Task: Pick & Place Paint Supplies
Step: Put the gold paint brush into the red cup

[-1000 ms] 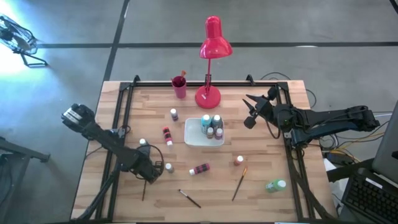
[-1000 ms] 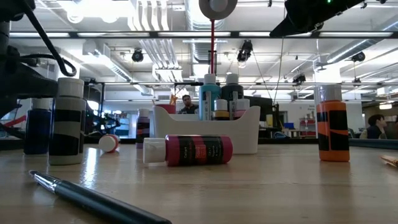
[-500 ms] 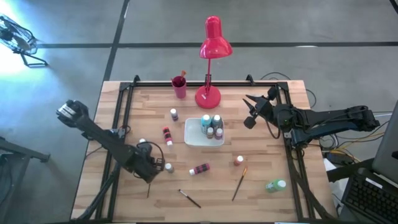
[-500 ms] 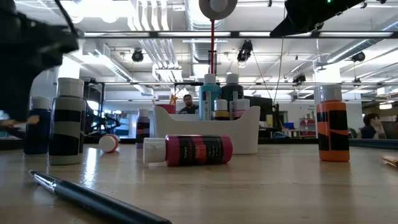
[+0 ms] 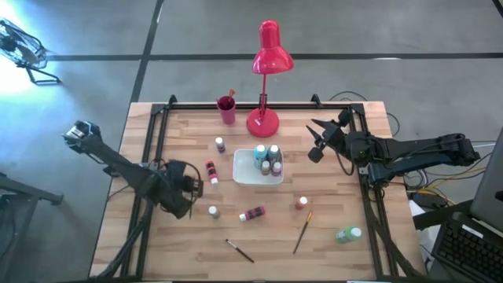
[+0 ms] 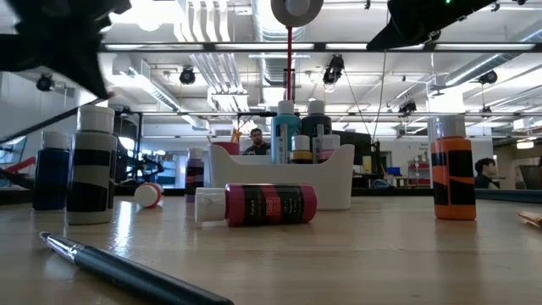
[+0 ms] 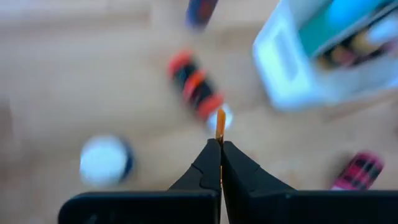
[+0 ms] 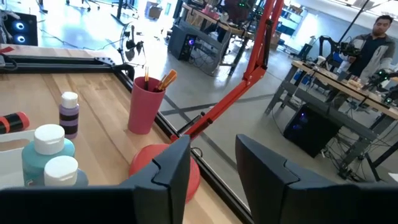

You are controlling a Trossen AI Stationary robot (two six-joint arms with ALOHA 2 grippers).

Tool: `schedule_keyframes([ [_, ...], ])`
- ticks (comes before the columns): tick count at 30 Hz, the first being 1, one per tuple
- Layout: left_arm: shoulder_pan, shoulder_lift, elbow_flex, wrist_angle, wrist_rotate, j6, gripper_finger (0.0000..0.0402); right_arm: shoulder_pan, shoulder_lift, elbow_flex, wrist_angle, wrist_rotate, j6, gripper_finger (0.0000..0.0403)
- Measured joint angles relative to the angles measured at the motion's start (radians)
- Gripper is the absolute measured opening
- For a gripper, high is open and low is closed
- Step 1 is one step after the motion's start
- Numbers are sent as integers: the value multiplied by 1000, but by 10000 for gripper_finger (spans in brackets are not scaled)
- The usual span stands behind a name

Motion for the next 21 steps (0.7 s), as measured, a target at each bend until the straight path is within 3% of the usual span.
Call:
schedule_keyframes([
  [8,163,-49,61,64,-412,470,0,0,0,-9,1,0,60,143],
  [13,281,-81,72,287,-600,894,0,0,0,-21,1,0,91,148],
  [17,397,-92,72,563,-610,1298,0,0,0,-29,0,0,107,143],
  [19,464,-90,70,740,-536,1496,0,0,0,-29,0,0,108,137],
  [21,540,-83,57,955,-383,1694,0,0,0,-29,0,0,108,130],
])
